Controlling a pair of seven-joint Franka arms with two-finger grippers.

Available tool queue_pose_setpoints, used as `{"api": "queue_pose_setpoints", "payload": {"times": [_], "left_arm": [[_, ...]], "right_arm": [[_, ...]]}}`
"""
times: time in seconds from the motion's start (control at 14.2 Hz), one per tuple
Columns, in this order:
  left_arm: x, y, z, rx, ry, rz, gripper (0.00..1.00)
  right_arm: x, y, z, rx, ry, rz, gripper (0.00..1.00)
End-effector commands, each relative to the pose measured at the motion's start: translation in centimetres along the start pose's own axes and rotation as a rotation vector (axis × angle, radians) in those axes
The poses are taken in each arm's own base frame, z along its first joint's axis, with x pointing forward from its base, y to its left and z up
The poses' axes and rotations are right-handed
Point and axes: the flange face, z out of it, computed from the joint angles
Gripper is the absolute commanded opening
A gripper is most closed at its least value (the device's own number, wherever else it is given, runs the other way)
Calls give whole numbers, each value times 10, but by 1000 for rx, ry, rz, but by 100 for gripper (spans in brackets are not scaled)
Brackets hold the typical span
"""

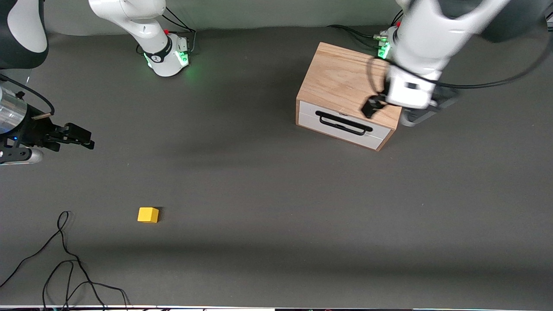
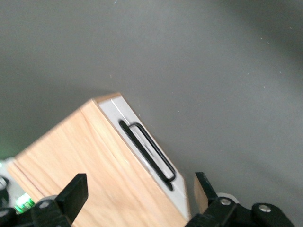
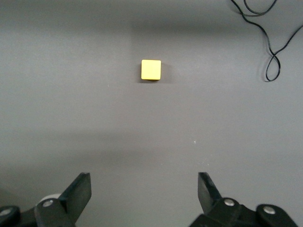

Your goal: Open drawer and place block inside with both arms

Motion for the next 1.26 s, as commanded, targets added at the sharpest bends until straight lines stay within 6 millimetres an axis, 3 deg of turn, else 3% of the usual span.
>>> {"api": "queue_pose_setpoints", "payload": {"times": [0.0, 0.07, 0.35, 0.42, 0.7, 0.98, 1.19], "left_arm": [[-23, 44, 15, 15, -4, -232, 100], [-26, 53, 22, 24, -13, -286, 100], [-20, 60, 42, 62, -29, -428, 100], [-15, 60, 50, 75, -31, -438, 100], [5, 73, 108, 120, -47, -445, 100], [3, 76, 157, 100, -39, -435, 100], [-1, 75, 195, 122, -53, -430, 100]], "right_arm": [[-1, 3, -6, -2, 21, 24, 100], [1, 2, -14, -3, 36, 24, 100], [19, 9, 5, 7, 6, 44, 100], [21, 8, 0, 7, 17, 42, 100], [24, 7, 4, 9, 12, 40, 100], [28, -2, -7, 58, 44, 36, 100], [33, -4, -2, 59, 44, 30, 100]]}}
